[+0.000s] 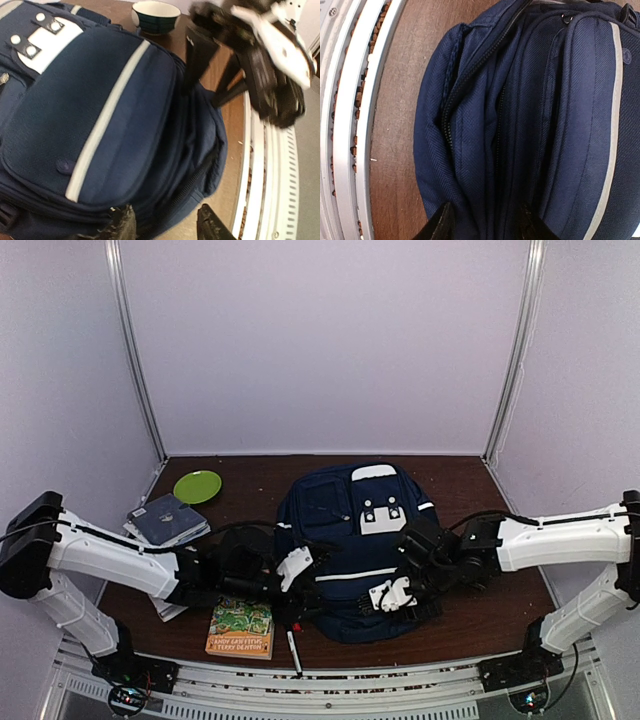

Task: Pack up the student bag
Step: Pick up the largest pocket of the bag from the student bag.

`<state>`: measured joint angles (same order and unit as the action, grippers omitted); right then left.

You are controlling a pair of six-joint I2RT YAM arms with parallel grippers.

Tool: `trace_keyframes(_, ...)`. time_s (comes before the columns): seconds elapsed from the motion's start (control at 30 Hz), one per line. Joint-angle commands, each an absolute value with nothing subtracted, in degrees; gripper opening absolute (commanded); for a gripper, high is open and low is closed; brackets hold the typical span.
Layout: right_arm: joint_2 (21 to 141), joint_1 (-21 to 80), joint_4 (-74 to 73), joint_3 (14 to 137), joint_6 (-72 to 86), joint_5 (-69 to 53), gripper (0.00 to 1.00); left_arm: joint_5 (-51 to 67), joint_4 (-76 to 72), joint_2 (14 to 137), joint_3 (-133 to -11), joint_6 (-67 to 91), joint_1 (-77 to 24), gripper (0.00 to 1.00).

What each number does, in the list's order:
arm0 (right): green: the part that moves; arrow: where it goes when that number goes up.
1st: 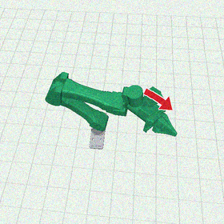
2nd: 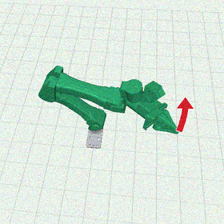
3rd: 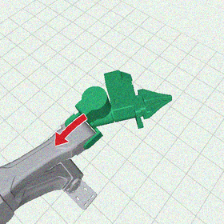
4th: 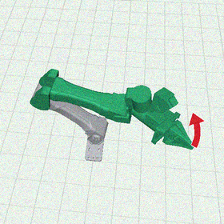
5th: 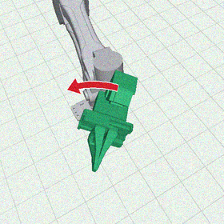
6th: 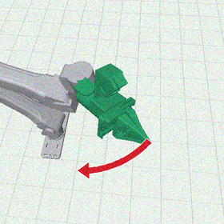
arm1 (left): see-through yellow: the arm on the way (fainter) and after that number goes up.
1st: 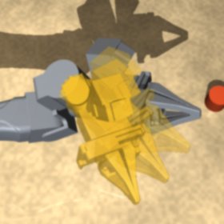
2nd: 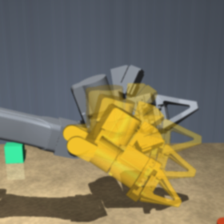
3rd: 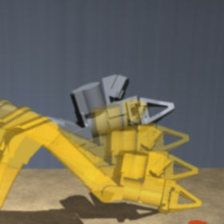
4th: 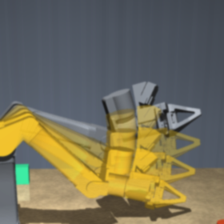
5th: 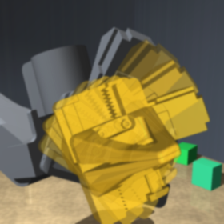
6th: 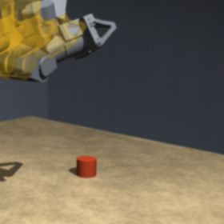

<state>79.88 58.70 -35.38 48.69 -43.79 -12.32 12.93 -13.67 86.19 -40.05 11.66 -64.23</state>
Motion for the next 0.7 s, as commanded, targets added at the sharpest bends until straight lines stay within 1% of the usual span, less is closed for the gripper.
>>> trace_keyframes(0.0, 80.76, 55.99, -40.69, 54.74, -44.51, -22.9, 0.45, 13.25, -16.91, 82.45, -35.41, 11.63, -64.66, 0.52)
trace_keyframes(0.07, 81.42, 55.8, -41.32, 56.21, -44.13, -25.02, 0.46, 11.38, -17.88, 80.67, -33.59, 11.61, -65.05, 0.57)
trace_keyframes(0.13, 82.68, 55.9, -40.78, 56.05, -44.14, -23.57, 0.47, 9.69, -18.29, 79.86, -32.76, 10.79, -65.37, 0.6)
trace_keyframes(0.27, 85.92, 56.02, -38.98, 54.09, -45.06, -20.41, 0.47, 9.61, -18.24, 81.12, -34.03, 9.94, -65.49, 0.57)
trace_keyframes(0.37, 87.56, 56.02, -39.05, 53.42, -46.03, -21.02, 0.48, 9.47, -18.77, 81.94, -34.65, 9.88, -65.84, 0.56)
trace_keyframes(0.4, 88.0, 56.07, -39.43, 53.44, -46.04, -21.6, 0.49, 9.08, -19.06, 82.14, -34.64, 9.78, -66.03, 0.56)
trace_keyframes(0.47, 88.83, 56.24, -39.8, 53.4, -47.82, -22.06, 0.54, 8.22, -19.61, 82.66, -34.61, 9.23, -66.45, 0.55)
trace_keyframes(0.5, 89.26, 56.34, -38.81, 53.13, -47.08, -21.06, 0.54, 7.95, -19.68, 83.1, -34.81, 8.92, -66.57, 0.55)
trace_keyframes(0.53, 89.76, 56.35, -37.22, 52.88, -45.03, -19.78, 0.5, 7.95, -19.65, 83.89, -35.18, 8.59, -66.69, 0.54)
trace_keyframes(0.63, 89.98, 55.97, -36.37, 53.71, -43.07, -18.97, 0.23, 7.87, -18.81, 85.27, -37.02, 7.6, -67.08, 0.54)
trace_keyframes(0.67, 89.55, 55.58, -36.48, 54.38, -42.54, -19.33, 0.17, 7.7, -18.71, 85.55, -37.39, 7.27, -67.21, 0.54)
